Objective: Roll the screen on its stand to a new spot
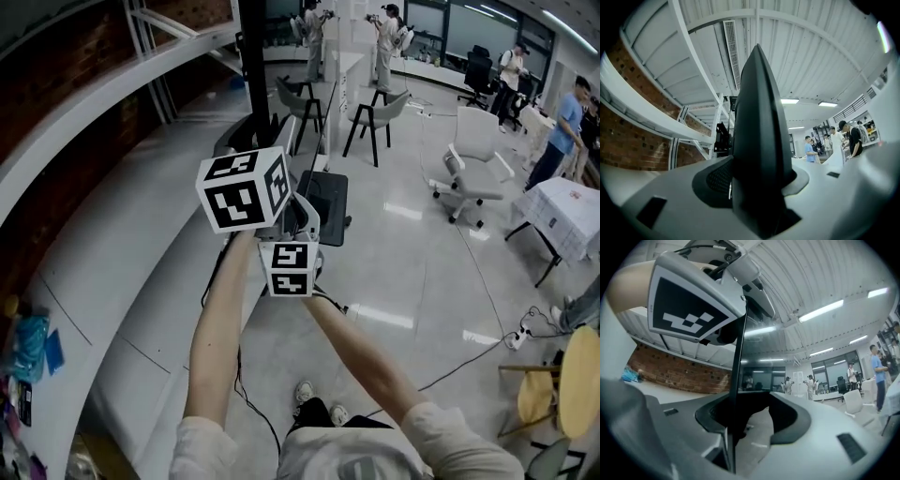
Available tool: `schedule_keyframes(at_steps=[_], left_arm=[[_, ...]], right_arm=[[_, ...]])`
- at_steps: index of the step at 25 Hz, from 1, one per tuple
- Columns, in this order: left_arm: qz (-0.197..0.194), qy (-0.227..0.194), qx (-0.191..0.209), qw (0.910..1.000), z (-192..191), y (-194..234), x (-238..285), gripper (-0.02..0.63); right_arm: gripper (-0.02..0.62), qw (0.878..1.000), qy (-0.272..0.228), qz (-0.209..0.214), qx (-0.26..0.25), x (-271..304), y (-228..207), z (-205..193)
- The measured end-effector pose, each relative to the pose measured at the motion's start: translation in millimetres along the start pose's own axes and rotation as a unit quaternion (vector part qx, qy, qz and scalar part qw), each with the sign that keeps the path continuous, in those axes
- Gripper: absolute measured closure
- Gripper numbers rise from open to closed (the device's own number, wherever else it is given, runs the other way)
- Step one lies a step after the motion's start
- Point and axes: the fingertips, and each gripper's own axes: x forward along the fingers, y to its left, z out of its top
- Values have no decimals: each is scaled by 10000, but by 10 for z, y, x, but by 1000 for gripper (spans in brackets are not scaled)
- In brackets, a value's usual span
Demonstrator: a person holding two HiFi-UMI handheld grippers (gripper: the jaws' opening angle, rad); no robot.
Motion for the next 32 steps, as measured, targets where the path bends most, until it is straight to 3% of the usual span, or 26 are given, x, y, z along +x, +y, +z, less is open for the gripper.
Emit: schedule_keyframes(at_steps=[5, 11, 17, 25, 32], left_arm=[[-94, 120, -54, 9999, 0, 399, -192, 376], [-339, 185, -45, 9992, -65, 423, -286, 379], [-181, 71, -85, 9998, -7, 234, -413, 379], [-253, -38, -107, 9996, 82, -108, -746, 379], [-350, -96, -130, 9993, 125, -247, -1016, 380]], right_arm=[[367, 9994, 306, -146, -116, 106, 424, -72], [367, 9980, 420, -435, -166, 64, 513, -145], [367, 9984, 321, -411, -199, -183, 440, -42], [368, 9992, -79, -378, -126, -661, 397, 66], [368, 9988, -86, -462, -119, -949, 476, 99]])
